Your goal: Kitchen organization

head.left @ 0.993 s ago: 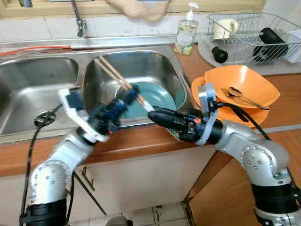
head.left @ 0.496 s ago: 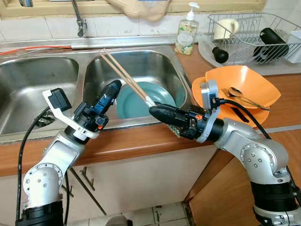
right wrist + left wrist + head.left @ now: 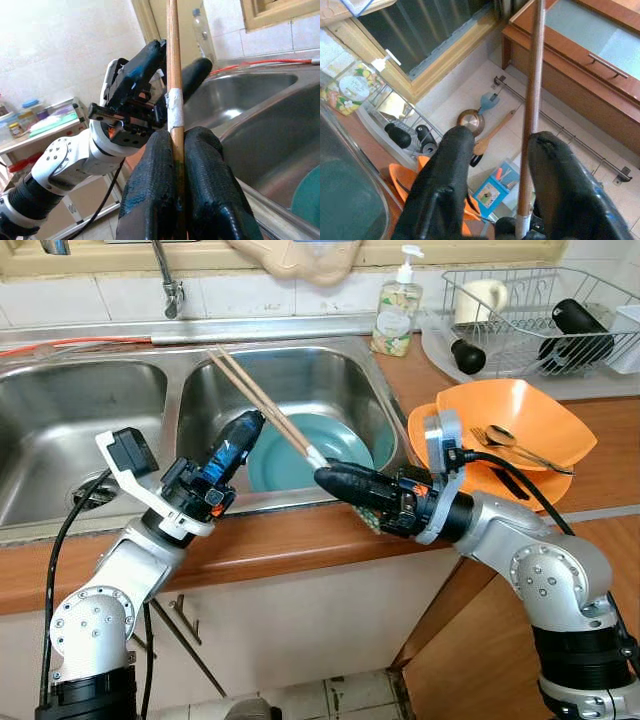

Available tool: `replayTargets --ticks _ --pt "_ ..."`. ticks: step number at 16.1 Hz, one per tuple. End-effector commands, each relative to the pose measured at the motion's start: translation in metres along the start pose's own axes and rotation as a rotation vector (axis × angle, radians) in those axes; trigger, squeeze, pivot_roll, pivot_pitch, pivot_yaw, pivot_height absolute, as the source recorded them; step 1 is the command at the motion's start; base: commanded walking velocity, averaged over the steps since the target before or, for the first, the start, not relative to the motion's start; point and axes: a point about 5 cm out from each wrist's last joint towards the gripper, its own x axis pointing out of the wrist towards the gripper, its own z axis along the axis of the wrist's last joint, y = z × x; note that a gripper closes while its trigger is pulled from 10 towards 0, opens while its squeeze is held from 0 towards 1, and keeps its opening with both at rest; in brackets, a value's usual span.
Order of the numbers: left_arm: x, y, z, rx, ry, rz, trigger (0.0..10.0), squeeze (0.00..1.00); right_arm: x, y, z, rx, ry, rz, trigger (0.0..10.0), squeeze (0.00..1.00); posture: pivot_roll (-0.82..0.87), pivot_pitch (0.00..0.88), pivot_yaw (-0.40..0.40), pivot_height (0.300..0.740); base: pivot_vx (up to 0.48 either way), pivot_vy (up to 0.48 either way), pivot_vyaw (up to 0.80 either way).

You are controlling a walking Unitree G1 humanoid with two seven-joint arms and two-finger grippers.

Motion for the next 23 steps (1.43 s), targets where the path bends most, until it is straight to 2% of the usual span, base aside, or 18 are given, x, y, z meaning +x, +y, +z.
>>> replayTargets --ticks 1,4,5,6,7,8,9,10,23 --pt "0.006 -0.002 -0.001 -0.007 0.014 -0.021 10.0 1.00 0.004 0.005 0.003 -0.028 0.032 0.017 0.0 0.00 0.03 0.000 0.017 0.740 0.000 0.000 0.00" --pt "0.007 -0.002 -0.002 0.000 0.025 -0.025 10.0 1.00 0.005 0.005 0.001 -0.024 0.045 0.019 0.0 0.00 0.03 0.000 0.017 0.740 0.000 0.000 0.00" --pt "0.008 -0.002 -0.004 0.007 0.036 -0.036 10.0 0.38 0.005 0.006 -0.001 -0.021 0.063 0.025 0.0 0.00 0.03 0.000 0.017 0.740 0.000 0.000 0.00" --pt "0.009 -0.004 -0.005 0.003 0.042 -0.055 10.0 0.01 0.005 0.006 -0.003 -0.020 0.077 0.027 0.0 0.00 0.03 0.000 0.015 0.740 0.000 0.000 0.00" --pt "0.010 -0.005 -0.006 0.004 0.050 -0.062 10.0 0.00 0.005 0.007 -0.004 -0.021 0.085 0.031 0.0 0.00 0.03 0.000 0.015 0.740 0.000 0.000 0.00" --pt "0.012 -0.004 -0.008 0.007 0.055 -0.057 2.8 0.00 0.006 0.008 -0.006 -0.021 0.102 0.041 0.0 0.00 0.03 0.000 0.015 0.740 0.000 0.000 0.00" --pt "0.012 -0.004 -0.008 0.007 0.053 -0.056 2.8 0.00 0.006 0.008 -0.007 -0.021 0.107 0.042 0.0 0.00 0.03 0.000 0.015 0.740 0.000 0.000 0.00" --pt "0.013 -0.004 -0.008 0.004 0.049 -0.058 0.0 0.00 0.006 0.008 -0.009 -0.022 0.123 0.040 0.0 0.00 0.03 0.000 0.015 0.740 0.000 0.000 0.00" --pt "0.012 -0.003 -0.009 0.000 0.047 -0.071 0.0 0.00 0.006 0.003 -0.006 -0.025 0.106 -0.003 0.0 0.00 0.02 0.000 0.014 0.740 0.000 0.000 0.00"
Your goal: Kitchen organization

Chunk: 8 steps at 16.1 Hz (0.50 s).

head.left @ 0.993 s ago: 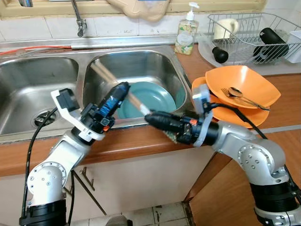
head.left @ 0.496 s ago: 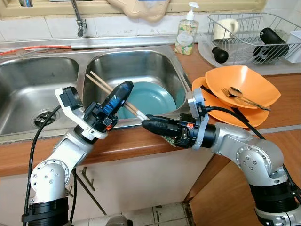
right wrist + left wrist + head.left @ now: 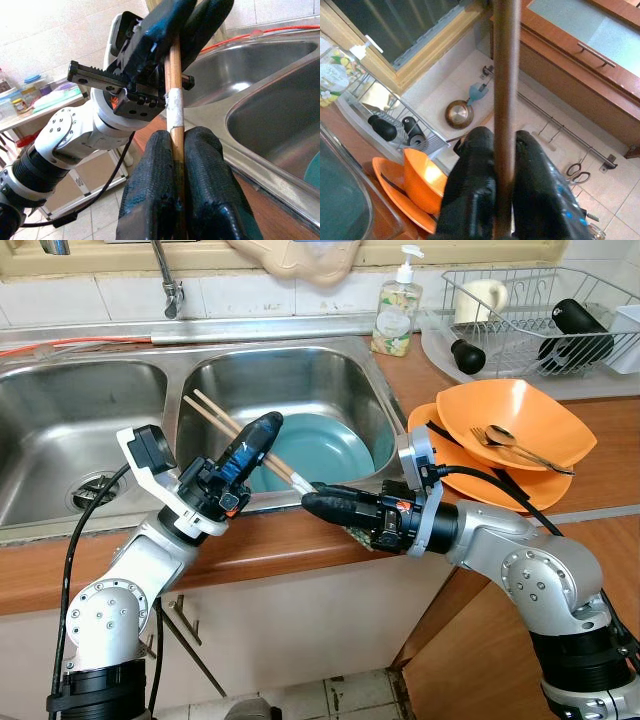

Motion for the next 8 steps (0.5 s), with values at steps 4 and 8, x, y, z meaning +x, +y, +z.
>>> replayTargets --ticks 4,8 --pt "0.0026 -0.0004 -0.0003 0.008 0.010 -0.007 0.0 0.00 -0.0008 -0.0011 0.0080 -0.033 -0.015 -0.024 0.0 0.00 0.03 0.000 0.015 0.740 0.000 0.000 0.00" --pt "0.0032 0.0001 0.0001 0.014 0.008 -0.001 0.0 0.00 -0.0008 -0.0019 0.0086 -0.041 -0.016 -0.035 5.8 0.00 0.03 0.000 0.015 0.740 0.000 0.000 0.00"
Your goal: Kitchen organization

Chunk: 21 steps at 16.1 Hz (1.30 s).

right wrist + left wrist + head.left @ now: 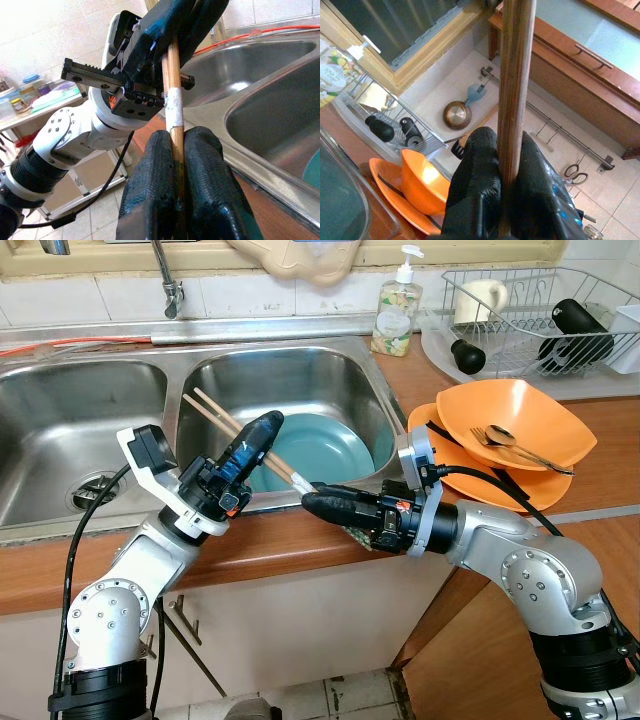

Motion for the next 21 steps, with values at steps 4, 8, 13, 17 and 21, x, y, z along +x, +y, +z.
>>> replayTargets --ticks 4,8,13,17,21 --pt "0.004 0.006 0.003 0.047 -0.012 0.040 0.0 0.00 -0.001 -0.004 0.010 -0.038 -0.022 -0.056 10.0 0.79 0.02 0.000 0.014 0.740 0.000 0.000 0.00" --pt "0.007 0.021 0.020 0.120 -0.097 0.158 0.0 0.00 -0.006 -0.010 0.015 -0.074 -0.045 -0.140 10.0 0.00 0.01 0.000 0.018 0.740 0.000 0.000 0.00" --pt "0.016 0.060 0.048 0.210 -0.246 0.418 0.0 0.00 -0.018 -0.012 0.020 -0.104 -0.060 -0.251 10.0 0.00 0.00 0.000 0.025 0.740 0.000 0.000 0.00" --pt "0.038 0.091 0.049 0.272 -0.232 0.605 0.0 0.00 -0.019 -0.006 0.019 -0.139 -0.043 -0.283 10.0 0.00 -0.02 0.000 0.048 0.740 0.000 0.000 0.00" --pt "0.048 0.117 0.032 0.284 -0.058 0.803 10.0 0.00 -0.015 -0.001 0.011 -0.159 -0.003 -0.310 10.0 0.00 -0.04 0.000 0.061 0.740 0.000 0.000 0.00"
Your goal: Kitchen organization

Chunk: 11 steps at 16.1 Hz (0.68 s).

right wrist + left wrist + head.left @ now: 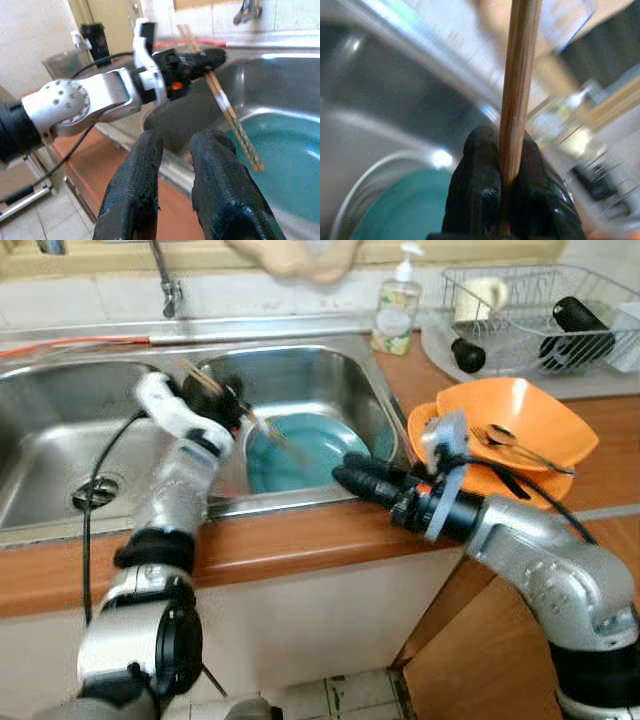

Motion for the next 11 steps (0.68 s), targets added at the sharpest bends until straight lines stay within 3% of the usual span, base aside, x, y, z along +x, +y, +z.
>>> replayTargets --ticks 1,2,7,11 --pt "0.004 0.004 -0.004 0.021 0.042 0.053 10.0 0.27 0.001 0.005 -0.001 -0.034 0.025 -0.011 10.0 0.00 -0.04 0.000 0.065 0.740 0.000 0.000 0.00" --pt "0.005 0.006 -0.006 0.022 0.055 0.074 10.0 1.00 0.001 0.005 -0.003 -0.039 0.035 -0.019 10.0 0.00 -0.04 0.000 0.065 0.740 0.000 0.000 0.00" --pt "0.006 0.010 -0.009 0.063 0.096 0.088 10.0 1.00 0.001 0.005 -0.003 -0.058 0.043 -0.050 10.0 0.00 -0.05 0.000 0.067 0.740 0.000 0.000 0.00" --pt "0.005 0.015 0.001 0.123 0.059 0.072 10.0 1.00 0.003 -0.003 0.002 -0.079 0.018 -0.112 10.0 0.00 -0.05 0.000 0.060 0.740 0.000 0.000 0.00"
